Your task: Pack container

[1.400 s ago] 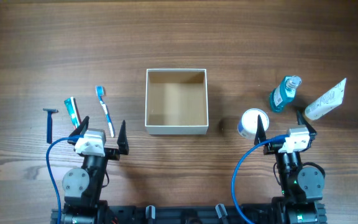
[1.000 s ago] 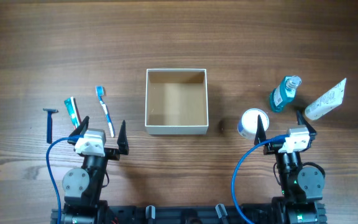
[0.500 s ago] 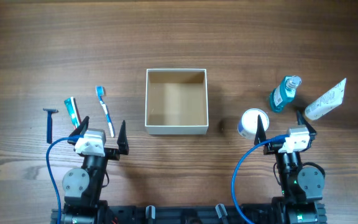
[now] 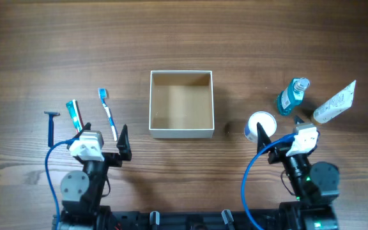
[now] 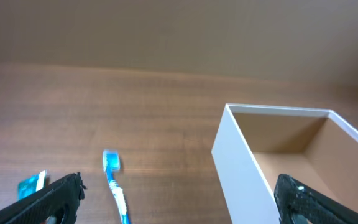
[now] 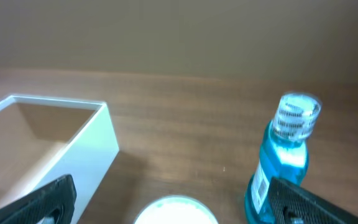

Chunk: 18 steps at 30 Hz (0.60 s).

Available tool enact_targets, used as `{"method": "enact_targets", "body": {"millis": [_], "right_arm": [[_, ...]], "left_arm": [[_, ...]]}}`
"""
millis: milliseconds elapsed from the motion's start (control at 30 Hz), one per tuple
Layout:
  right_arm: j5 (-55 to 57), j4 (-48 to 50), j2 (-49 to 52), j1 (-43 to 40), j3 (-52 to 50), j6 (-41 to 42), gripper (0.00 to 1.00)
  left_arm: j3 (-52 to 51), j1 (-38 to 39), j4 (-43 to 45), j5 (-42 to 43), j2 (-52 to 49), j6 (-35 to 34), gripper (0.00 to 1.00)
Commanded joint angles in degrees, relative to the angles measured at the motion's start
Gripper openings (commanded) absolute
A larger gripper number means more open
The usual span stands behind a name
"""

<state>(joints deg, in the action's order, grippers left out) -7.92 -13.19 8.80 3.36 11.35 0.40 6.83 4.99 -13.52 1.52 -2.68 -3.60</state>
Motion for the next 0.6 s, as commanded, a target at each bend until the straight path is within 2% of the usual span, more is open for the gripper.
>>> {"method": "enact_targets", "body": {"millis": [0, 67, 200, 300, 433, 567], "right_arm": [[-1.2, -4.13, 7.93, 0.39, 12.66, 4.0, 1.0], [-4.07, -8.59, 13.77, 0.39, 19.37, 5.03, 1.0], [-4.55, -25.92, 29.59, 0.39, 37.53, 5.57, 1.0], [-4.35, -37.29, 40.33, 0.39, 48.02, 5.57, 1.0], [-2.19, -54.49, 54.64, 0.39, 56.04, 1.75, 1.0], [-5.6, -54.53, 61.42, 0.39, 56.15, 2.58, 1.0]], "left_arm": [[13.49, 0.37, -6.78, -0.11, -6.95, -3.61, 1.0], [20.57, 0.37, -11.96, -0.11, -12.63, -4.61, 1.0], [37.86, 0.37, -26.01, -0.11, -29.24, -4.61, 1.0], [46.9, 0.37, -35.34, -0.09, -39.3, -4.59, 1.0], [50.9, 0.37, -43.36, 2.27, -47.6, -4.61, 1.0], [50.9, 0.37, -44.89, 3.39, -49.09, -4.61, 1.0]]}}
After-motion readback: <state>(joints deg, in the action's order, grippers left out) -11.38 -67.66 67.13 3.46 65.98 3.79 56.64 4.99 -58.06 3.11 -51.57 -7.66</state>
